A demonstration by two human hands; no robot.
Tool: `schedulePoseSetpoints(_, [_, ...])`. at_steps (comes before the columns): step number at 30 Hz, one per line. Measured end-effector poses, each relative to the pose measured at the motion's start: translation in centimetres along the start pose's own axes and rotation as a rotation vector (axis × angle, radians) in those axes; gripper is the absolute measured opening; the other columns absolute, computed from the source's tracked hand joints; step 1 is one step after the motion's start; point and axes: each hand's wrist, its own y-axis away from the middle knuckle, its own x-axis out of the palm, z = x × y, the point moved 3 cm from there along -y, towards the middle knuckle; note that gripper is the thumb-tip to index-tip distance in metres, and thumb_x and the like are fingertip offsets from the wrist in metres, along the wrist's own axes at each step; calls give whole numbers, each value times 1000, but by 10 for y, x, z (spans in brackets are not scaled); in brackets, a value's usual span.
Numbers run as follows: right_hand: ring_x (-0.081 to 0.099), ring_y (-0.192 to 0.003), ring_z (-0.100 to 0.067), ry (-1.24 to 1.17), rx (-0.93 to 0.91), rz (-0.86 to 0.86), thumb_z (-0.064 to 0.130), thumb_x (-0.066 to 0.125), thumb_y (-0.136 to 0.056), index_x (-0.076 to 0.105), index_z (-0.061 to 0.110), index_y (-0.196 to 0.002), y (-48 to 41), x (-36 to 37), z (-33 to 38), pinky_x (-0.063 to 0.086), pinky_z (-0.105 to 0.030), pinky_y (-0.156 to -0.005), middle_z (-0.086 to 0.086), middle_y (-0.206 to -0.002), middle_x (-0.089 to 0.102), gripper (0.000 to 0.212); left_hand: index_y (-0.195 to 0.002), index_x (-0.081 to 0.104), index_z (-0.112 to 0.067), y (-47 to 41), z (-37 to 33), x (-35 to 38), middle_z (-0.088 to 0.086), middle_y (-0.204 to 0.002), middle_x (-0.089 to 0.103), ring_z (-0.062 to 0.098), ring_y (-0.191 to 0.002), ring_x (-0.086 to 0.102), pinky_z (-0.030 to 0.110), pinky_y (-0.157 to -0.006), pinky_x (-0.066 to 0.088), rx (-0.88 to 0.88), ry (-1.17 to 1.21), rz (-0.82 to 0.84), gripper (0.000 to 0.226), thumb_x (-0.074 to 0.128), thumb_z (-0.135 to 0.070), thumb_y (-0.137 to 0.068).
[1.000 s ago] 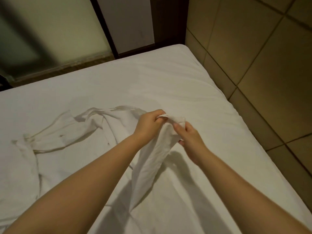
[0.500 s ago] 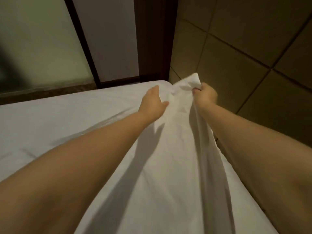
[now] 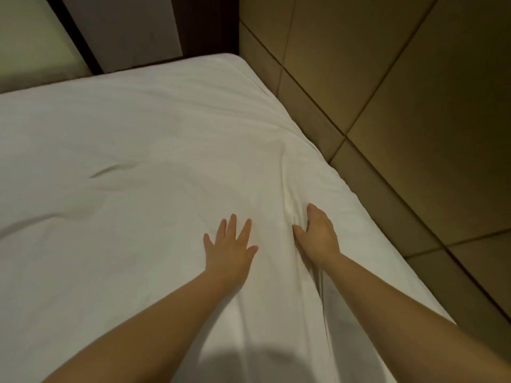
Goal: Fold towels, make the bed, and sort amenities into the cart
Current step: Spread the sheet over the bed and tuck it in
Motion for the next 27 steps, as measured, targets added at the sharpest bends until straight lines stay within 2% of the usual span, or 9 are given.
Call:
schedulePoseSetpoints(4, [42,-131,-22,-258,78,-44,27,58,-88,28,14,-147,64,2,-20,35,-35,-109,-1,-143,44,68,-151,-9,-30,37,-36,15,3,-160,-13,22,-147,-9,50,-116,1,100,4,-49,58,19,-41,-102])
schedulePoseSetpoints(8, [56,-108,-14,-332,116,-1,30,61,-88,41,23,-137,146,11,-46,46,-27,-92,8,-121,55,53,-150,-11,-31,91,-66,41,1,-160,-13,21,-147,-10,47,-117,-4,224,17,-69,55,18,-34,-103])
schedulePoseSetpoints(11, [56,-111,-17,-255,191,0,27,56,-92,38,22,-138,199,16,-80,45,-27,-94,3,-129,55,50,-151,-7,-33,128,-75,67,2,-159,-15,22,-146,-14,46,-116,-9,315,-67,-60,63,28,-15,-102])
schedulePoseSetpoints(14, [49,-123,-16,-272,268,-66,31,58,-91,32,25,-143,241,17,-110,43,-33,-103,5,-139,45,58,-152,9,-27,156,-75,86,3,-160,-13,24,-147,-13,46,-113,-13,392,-175,-66,63,34,-6,-98])
schedulePoseSetpoints(17, [41,-125,-15,-181,206,-141,32,58,-92,38,22,-139,283,17,-137,37,-35,-108,3,-137,43,52,-149,26,-19,182,-83,99,1,-161,2,24,-148,-5,45,-116,-4,413,-222,-69,55,37,-9,-97])
schedulePoseSetpoints(19, [39,-123,-17,-93,160,-150,34,55,-93,49,21,-131,310,18,-149,34,-33,-106,-1,-133,46,41,-145,32,-18,196,-87,106,1,-157,21,26,-146,11,42,-115,10,401,-226,-36,57,45,-12,-91])
schedulePoseSetpoints(22, [37,-126,-19,7,151,-72,57,42,-88,54,24,-129,343,33,-155,28,-32,-103,-1,-135,46,53,-131,46,-19,209,-93,115,-2,-131,47,21,-112,48,30,-91,37,377,-162,-74,54,56,-13,-78])
schedulePoseSetpoints(25, [25,-136,-19,31,161,-52,65,42,-85,38,27,-143,360,47,-151,17,-33,-111,1,-149,32,70,-103,54,-16,219,-98,119,0,-101,60,10,-78,54,14,-67,39,172,313,-58,16,41,-12,-93])
schedulePoseSetpoints(27, [17,-141,-19,67,161,-57,52,49,-90,26,26,-148,365,53,-149,9,-33,-115,1,-155,22,68,-96,55,-13,225,-105,120,1,-88,60,10,-69,52,9,-60,38,56,551,8,18,37,-13,-97])
